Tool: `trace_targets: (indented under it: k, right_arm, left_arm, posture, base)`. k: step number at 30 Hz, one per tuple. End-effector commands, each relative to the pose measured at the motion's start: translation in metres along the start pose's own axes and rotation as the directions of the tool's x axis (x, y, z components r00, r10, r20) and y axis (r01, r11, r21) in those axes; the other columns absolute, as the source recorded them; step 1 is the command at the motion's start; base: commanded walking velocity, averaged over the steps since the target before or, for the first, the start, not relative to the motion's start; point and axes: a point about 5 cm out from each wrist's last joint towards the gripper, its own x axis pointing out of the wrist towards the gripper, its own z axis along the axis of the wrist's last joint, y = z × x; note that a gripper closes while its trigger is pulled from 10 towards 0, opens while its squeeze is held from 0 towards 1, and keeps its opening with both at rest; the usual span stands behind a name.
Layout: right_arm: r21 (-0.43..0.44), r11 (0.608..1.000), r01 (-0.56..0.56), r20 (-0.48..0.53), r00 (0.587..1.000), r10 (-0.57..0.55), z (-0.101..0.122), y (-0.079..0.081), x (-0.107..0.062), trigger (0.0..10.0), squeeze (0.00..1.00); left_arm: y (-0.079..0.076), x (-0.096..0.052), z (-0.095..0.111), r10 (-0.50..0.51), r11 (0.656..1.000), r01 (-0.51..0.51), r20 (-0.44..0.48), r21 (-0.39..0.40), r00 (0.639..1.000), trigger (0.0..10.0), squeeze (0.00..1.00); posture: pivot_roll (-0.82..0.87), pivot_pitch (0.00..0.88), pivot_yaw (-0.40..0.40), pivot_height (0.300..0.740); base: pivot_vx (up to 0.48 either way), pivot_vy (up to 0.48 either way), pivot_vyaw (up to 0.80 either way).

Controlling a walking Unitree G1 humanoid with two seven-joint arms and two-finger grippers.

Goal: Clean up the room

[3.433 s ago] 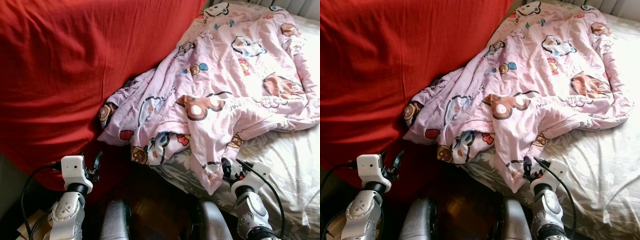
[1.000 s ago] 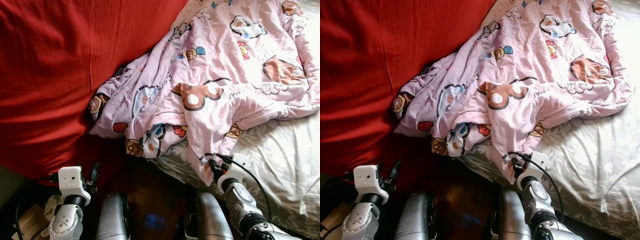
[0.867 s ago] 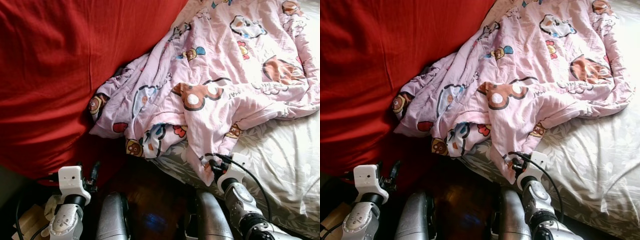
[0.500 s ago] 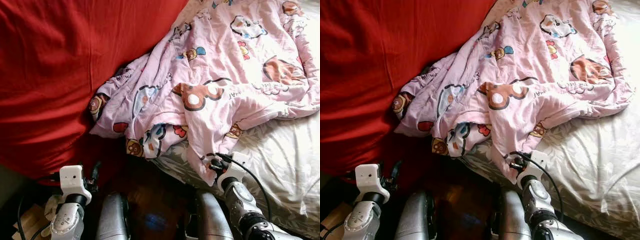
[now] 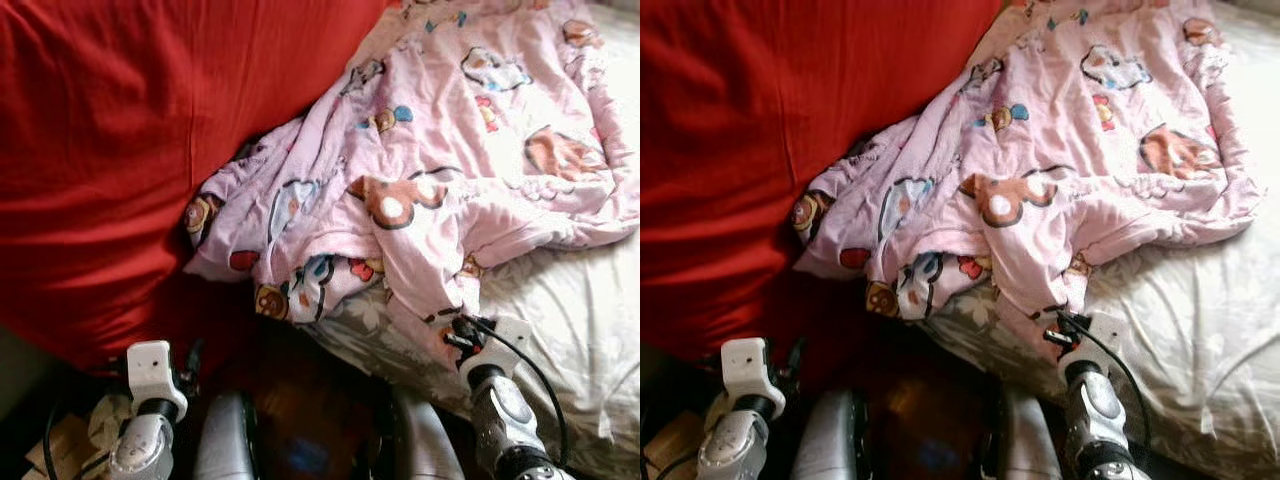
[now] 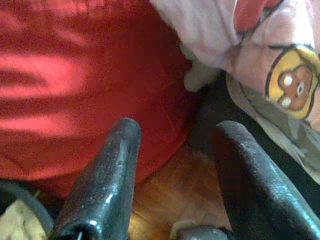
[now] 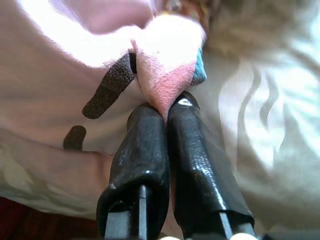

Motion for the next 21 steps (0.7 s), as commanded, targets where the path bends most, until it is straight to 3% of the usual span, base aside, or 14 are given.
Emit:
trace_targets:
  k: [1,9,21]
  right_arm:
    - [-0.037,0.999,-0.017,0.019,1.000,0.018,0.000,-0.005,-0.005,10.0,0.00]
    - [-0.081,0.990,-0.113,0.071,0.990,0.119,0.007,-0.002,-0.009,10.0,0.00]
    - [-0.061,0.998,-0.020,0.044,0.999,0.022,-0.003,-0.010,-0.014,10.0,0.00]
  left_arm:
    - [0.002,-0.007,-0.015,0.007,1.000,-0.007,-0.060,0.008,0.998,10.0,0.00]
    - [0.009,-0.009,-0.034,0.029,1.000,-0.029,-0.159,-0.002,0.987,10.0,0.00]
    - [0.010,-0.017,-0.054,0.061,0.998,-0.068,-0.267,-0.016,0.962,10.0,0.00]
  posture:
    - [0.07,0.100,-0.053,0.585]
    - [0.06,0.051,-0.037,0.585]
    - [0.06,0.000,-0.049,0.664]
  base:
    - [0.000,0.000,0.00]
    - [0.000,0.000,0.00]
    - [0.000,0.000,0.00]
